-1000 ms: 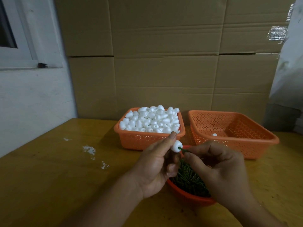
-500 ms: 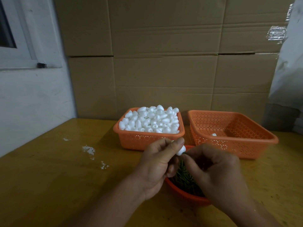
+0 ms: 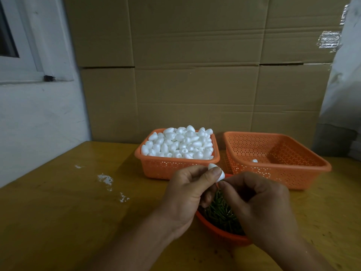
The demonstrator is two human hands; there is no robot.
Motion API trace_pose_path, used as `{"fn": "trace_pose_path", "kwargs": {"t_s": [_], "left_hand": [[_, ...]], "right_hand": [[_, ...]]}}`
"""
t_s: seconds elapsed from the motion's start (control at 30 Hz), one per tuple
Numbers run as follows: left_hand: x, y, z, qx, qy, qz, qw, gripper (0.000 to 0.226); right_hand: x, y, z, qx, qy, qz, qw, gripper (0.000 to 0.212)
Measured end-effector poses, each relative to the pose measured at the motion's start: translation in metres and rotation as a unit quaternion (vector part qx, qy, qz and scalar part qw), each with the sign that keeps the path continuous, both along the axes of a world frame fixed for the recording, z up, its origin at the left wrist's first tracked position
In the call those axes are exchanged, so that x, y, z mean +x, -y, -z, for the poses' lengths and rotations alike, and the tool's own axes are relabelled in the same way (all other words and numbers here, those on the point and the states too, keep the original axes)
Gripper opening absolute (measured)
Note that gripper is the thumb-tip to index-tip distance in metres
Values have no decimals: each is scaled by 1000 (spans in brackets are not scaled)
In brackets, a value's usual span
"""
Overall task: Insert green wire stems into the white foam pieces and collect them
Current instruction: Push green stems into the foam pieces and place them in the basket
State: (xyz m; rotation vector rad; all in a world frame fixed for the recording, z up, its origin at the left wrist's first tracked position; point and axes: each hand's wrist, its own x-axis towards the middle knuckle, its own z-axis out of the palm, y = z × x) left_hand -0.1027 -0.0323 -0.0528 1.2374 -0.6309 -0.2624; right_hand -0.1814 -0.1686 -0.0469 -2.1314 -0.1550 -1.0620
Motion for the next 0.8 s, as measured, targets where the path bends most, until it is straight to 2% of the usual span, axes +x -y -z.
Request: {"fn": "trace_pose_path", "kwargs": {"t_s": [0.33,0.8], "left_hand": [[-2,2,1,36,109,-66,991,22],[-4,2,3,46,108,-67,991,26]], "right_hand": [[-1,0,0,11,-11,-11,1000,10],[2,3,0,62,-43,-47,996,16]]}}
